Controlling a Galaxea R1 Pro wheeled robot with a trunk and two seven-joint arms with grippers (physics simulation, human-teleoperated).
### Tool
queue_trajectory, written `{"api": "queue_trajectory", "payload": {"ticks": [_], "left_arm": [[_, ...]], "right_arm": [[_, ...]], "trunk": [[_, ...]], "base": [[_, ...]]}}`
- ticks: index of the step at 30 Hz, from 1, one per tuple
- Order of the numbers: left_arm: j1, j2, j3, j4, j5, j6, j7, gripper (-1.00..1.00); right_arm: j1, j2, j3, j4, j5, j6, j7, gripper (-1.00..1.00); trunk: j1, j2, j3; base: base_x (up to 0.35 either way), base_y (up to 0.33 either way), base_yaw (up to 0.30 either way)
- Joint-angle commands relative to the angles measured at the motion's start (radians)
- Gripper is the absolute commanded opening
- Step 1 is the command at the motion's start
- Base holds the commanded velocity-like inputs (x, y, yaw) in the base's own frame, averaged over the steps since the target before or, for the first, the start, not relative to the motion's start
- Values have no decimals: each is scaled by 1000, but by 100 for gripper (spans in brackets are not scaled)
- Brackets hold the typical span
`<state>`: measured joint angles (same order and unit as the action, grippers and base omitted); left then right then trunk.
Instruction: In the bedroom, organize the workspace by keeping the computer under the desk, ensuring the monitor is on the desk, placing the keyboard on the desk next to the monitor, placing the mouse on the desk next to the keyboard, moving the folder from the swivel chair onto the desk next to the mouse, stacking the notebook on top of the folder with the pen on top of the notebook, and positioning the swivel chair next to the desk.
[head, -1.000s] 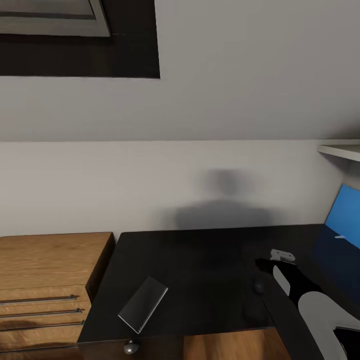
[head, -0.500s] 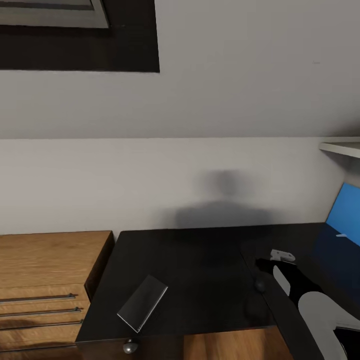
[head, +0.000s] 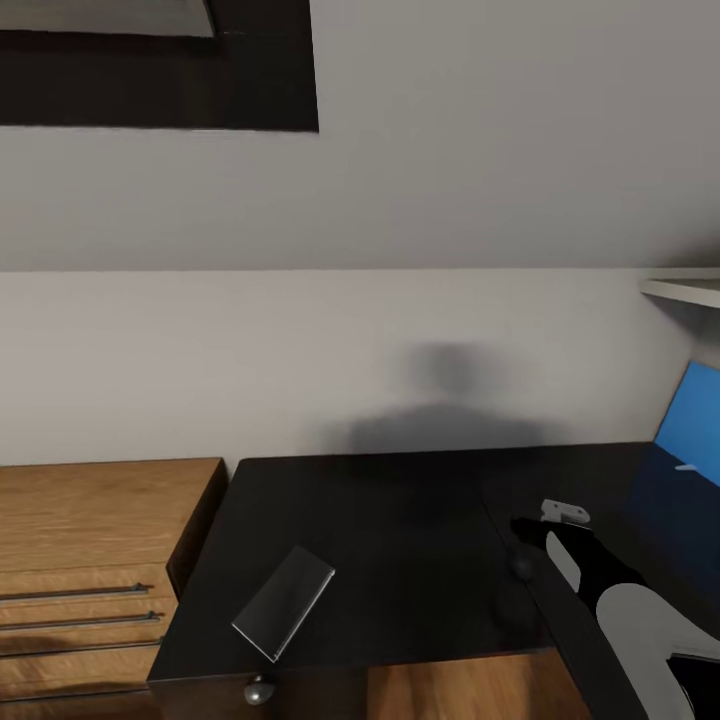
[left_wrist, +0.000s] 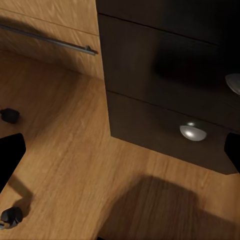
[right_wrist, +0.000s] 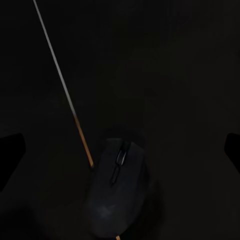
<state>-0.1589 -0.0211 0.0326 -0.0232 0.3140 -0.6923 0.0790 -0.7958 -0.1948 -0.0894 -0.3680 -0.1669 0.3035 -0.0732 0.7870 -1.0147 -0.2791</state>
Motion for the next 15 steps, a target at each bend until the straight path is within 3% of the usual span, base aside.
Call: {"api": "queue_trajectory", "payload": {"ticks": [1,12,15], "left_arm": [[-1,0,3,0,-6,-3,5,100],[-1,-2,2,0,-6,-3,5,100],[-1,-2,2,0,-6,-3,5,100]], "right_arm": [[0,0,0,-2,-10,5,-5,100],[0,0,1,1,-9,10,-5,100],[0,0,0,1,-10,48,-7,100]], "trunk": [[4,-8,-5],[46,-85,-39],[58,-106,-48]], "base": [[0,0,0],[0,0,0],[0,0,0]]}}
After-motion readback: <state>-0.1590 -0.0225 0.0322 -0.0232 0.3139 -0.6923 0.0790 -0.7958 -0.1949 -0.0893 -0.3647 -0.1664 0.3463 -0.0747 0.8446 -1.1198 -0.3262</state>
